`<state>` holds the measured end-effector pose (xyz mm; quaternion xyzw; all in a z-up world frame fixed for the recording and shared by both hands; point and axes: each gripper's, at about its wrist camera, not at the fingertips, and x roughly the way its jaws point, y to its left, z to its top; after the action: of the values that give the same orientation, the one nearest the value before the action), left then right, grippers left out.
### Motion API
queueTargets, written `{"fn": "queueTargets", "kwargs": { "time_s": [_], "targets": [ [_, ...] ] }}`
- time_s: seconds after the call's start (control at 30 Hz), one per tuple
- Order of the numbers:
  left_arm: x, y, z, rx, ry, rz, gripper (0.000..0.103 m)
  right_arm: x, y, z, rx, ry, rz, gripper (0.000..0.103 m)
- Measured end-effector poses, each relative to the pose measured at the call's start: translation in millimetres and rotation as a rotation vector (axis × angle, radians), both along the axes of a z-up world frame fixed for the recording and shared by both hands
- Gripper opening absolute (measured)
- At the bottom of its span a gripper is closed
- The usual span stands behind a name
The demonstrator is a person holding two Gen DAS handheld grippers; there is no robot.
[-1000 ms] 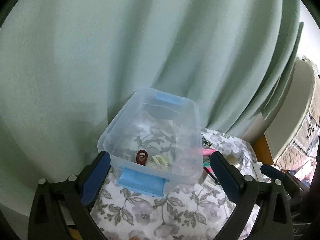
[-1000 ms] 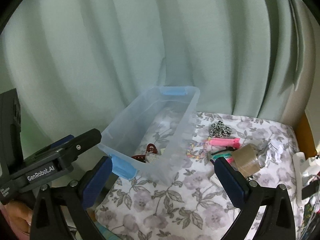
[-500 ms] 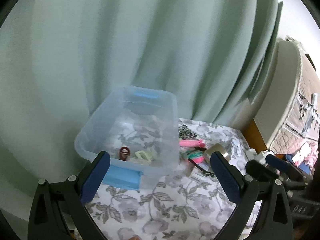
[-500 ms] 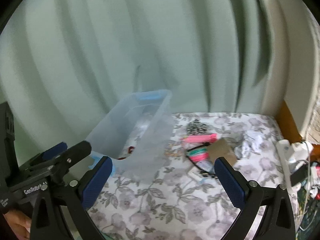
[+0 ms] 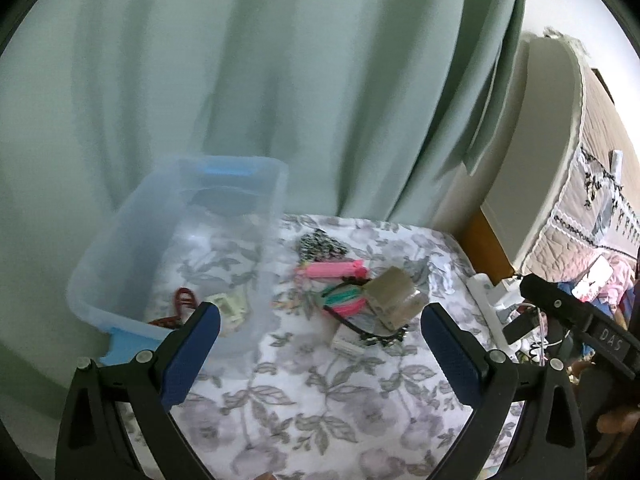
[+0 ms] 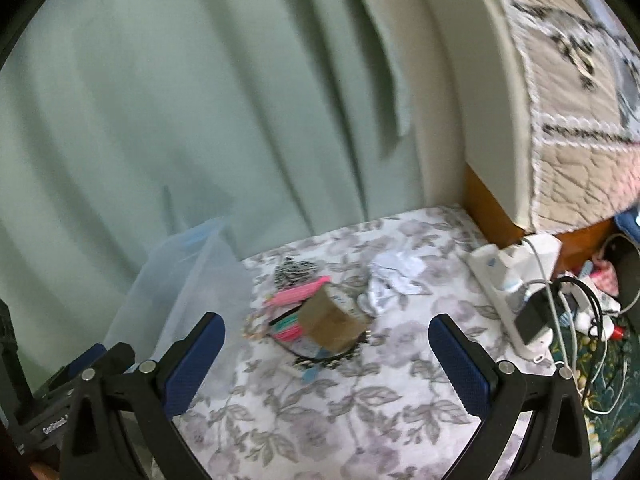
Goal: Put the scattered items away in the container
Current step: 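Withdraw both grippers from the box back toward the remaining items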
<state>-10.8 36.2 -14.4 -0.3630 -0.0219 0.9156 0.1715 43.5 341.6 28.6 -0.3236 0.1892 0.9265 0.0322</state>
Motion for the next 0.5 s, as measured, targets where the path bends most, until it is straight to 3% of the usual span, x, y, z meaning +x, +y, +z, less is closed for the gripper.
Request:
{"fn": "queueTargets", "kwargs": {
  "time_s": [0.27,0.4,0.5],
  "targets": [
    [-10,43,-27,-0.009,-0.093,-0.103,0.103,-13,22,-29,-0.033,-0.043,-0.004,0.103],
    [-16,57,-41,-0.063,-0.136,-0.106,0.103,-20,27,-47,-0.075,-0.097,0.009,0.103],
    [-24,60,-52,-0.045,-0.177,-0.089,0.103,-25,29,-58,-0.084,-0.135,0.014,0.103]
  ]
}}
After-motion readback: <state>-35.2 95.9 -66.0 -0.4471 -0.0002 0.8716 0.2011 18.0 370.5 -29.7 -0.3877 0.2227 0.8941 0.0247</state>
